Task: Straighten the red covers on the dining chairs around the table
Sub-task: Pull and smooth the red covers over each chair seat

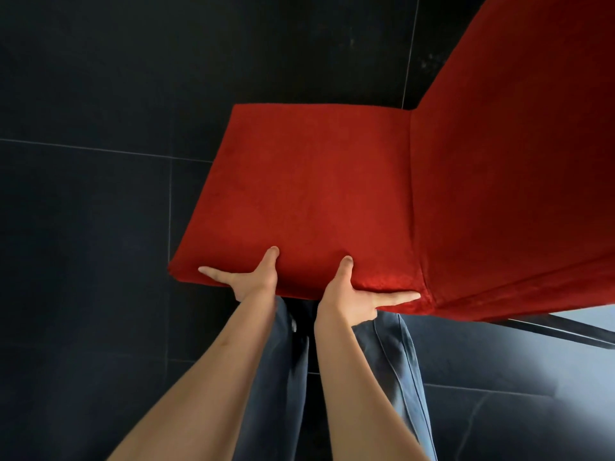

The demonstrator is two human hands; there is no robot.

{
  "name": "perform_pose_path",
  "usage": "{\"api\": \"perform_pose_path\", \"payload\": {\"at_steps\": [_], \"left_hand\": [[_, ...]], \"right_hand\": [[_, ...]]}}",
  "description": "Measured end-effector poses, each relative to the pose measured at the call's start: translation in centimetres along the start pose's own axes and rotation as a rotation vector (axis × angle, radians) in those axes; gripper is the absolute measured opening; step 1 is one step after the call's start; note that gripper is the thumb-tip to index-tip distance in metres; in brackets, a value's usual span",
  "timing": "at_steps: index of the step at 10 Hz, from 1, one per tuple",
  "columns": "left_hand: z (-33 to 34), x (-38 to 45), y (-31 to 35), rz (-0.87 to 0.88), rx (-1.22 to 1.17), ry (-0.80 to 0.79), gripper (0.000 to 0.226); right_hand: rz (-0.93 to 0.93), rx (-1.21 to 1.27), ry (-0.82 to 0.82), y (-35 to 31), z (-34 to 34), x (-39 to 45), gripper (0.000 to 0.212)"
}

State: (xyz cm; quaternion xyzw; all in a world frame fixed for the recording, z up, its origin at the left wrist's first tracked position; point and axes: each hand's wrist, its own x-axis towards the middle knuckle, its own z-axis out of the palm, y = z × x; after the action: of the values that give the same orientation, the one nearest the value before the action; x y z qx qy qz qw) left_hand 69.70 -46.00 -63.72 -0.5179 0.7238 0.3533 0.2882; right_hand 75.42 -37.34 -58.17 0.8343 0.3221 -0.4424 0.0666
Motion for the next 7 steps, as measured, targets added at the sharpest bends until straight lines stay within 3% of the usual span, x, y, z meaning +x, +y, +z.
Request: {"api": "perform_pose_path", "payload": {"at_steps": [3,7], "left_hand": [[-2.9,-0.6,2.1,-0.001,0.028,0.014,0.138],[-3.1,-2.8,4.0,0.007,0.024,-0.008,0.138]], "right_hand": [[-0.020,0.236,0.143,0.3,2.4,-2.8,0.125],[-0.064,0.235,0.135,-0.7,2.3,-2.7,0.134]]}}
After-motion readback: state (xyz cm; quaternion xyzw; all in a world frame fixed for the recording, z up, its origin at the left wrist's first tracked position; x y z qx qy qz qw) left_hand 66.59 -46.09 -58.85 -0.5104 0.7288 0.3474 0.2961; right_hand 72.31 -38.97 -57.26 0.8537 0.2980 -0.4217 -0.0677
